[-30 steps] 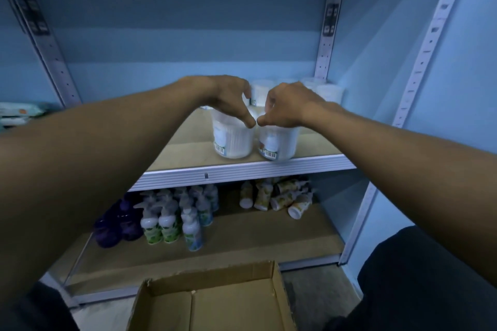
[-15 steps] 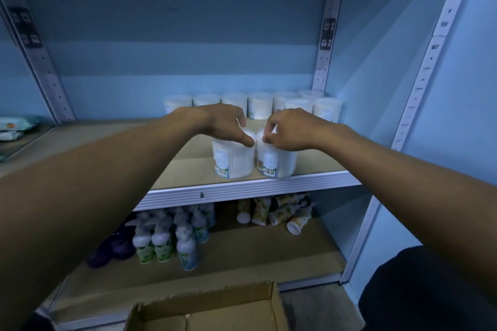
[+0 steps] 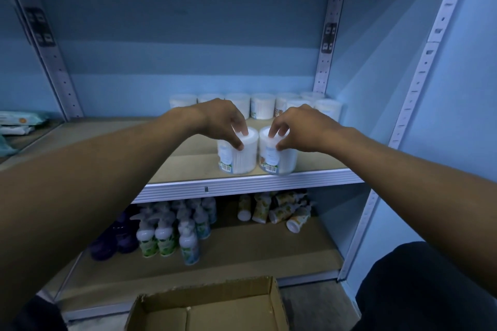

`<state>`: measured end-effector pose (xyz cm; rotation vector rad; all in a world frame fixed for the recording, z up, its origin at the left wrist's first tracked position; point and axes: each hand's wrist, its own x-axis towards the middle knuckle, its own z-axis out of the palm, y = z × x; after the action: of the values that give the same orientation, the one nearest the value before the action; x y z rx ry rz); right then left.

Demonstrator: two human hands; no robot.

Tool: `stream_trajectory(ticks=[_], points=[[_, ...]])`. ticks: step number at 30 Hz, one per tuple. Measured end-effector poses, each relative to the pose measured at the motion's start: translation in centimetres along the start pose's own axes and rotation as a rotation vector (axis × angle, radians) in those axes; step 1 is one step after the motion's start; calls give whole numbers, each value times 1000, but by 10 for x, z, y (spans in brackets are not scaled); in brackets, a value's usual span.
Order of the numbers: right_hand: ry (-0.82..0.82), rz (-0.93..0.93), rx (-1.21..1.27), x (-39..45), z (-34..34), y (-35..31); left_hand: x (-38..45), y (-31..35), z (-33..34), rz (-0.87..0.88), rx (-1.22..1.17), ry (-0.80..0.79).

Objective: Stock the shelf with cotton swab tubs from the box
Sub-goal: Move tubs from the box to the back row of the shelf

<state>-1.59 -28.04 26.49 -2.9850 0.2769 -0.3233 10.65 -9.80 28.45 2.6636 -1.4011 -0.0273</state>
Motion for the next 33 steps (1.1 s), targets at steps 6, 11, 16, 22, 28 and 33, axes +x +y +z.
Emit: stream_trajectory(ticks=[6,11,16,22,28,33], points=[[82,39,-40,11,10,-3,4,-2,3,-1,-14,25],[82,48,-42,24,14,0,15,-5,4,-7,-3,27],[84,56,-42,42,17,6,32,-12,8,-17,-17,45],[87,78,-38,67,23,16,56,-21,15,-38,-38,79],[111,65,-40,96,32,31,83,-30,19,-59,-65,104],[110,57,-44,119,34,42,106,-33,20,-85,-92,105]])
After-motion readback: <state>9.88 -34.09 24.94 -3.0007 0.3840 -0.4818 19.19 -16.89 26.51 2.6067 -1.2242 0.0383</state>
